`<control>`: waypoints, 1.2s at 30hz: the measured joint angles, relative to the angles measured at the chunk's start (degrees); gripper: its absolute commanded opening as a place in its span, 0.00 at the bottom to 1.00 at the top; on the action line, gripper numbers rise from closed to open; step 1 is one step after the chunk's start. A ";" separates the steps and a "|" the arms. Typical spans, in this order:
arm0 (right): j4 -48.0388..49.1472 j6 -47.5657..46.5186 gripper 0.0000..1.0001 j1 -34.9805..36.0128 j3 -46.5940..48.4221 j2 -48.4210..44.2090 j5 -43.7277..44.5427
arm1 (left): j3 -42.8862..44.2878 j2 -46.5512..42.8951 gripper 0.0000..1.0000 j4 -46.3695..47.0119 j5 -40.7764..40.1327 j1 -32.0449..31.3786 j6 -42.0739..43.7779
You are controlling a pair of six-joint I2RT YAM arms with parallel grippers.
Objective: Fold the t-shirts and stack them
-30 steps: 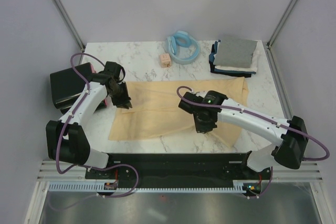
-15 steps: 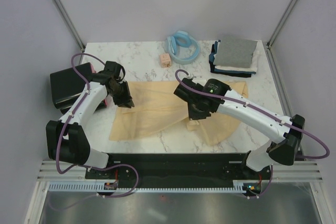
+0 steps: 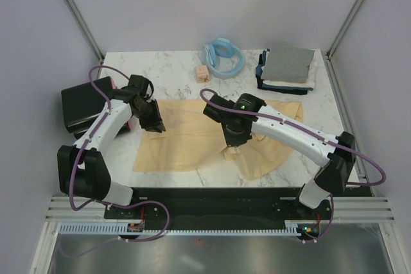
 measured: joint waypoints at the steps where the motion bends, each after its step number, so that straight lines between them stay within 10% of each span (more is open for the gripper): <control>1: -0.02 -0.48 0.00 0.00 -0.04 0.76 -0.61 | 0.00 0.11 0.25 -0.02 -0.04 0.02 0.00; 36: 0.35 -8.83 0.07 0.76 -7.56 6.51 -13.49 | 0.31 0.09 0.25 -0.57 -4.20 -0.63 0.13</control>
